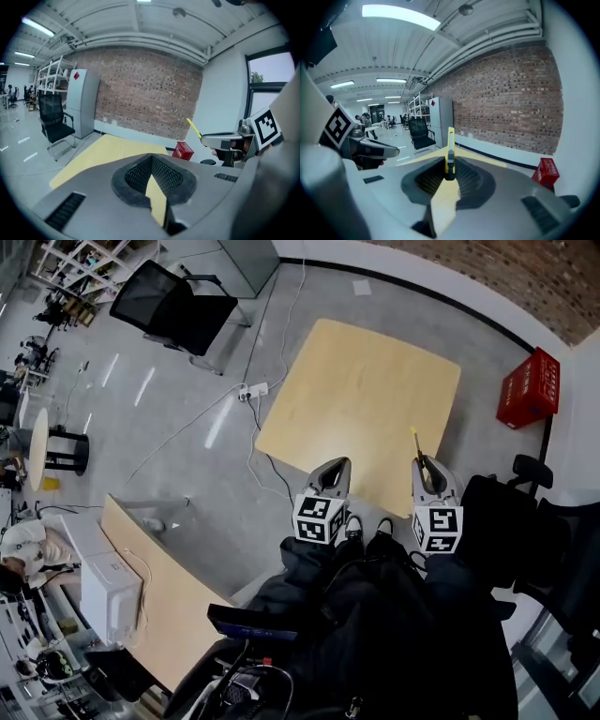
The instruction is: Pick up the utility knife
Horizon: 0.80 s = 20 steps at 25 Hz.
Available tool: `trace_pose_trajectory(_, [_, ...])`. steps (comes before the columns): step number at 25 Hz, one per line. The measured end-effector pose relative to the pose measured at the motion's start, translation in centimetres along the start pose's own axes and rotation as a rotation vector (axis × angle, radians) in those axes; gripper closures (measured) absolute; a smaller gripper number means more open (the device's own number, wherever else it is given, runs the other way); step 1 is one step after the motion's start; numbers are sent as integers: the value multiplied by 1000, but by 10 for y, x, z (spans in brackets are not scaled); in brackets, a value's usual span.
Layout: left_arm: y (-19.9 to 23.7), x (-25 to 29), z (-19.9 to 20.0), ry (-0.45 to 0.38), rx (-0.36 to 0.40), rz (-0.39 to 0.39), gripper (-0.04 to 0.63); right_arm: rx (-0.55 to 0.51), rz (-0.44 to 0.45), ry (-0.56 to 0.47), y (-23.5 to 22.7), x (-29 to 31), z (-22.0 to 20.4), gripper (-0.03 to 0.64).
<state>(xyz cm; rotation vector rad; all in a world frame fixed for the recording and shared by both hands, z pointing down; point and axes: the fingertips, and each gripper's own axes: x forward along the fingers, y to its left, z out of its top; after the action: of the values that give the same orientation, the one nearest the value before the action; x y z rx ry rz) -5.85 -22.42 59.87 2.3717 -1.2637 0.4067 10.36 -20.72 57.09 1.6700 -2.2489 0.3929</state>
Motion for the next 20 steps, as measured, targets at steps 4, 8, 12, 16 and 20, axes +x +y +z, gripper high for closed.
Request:
trace_pose_trajectory(4, [-16, -3, 40, -73, 45, -27, 598, -22, -12, -76, -1, -16, 31, 546])
trace_pose_trajectory(8, [-23, -9, 67, -116, 58, -39, 598, -40, -23, -135, 0, -26, 61, 546])
trace_pose_trajectory(12, [-26, -12, 84, -155, 79, -38, 598, -50, -22, -207, 1, -40, 92, 546])
trace_pose_trajectory(16, [-31, -14, 108, -199, 87, -44, 598, -54, -27, -266, 0, -49, 118, 546])
trace_pose_trajectory(20, [-34, -18, 128, -244, 115, -51, 598, -48, -35, -301, -2, -57, 134, 546])
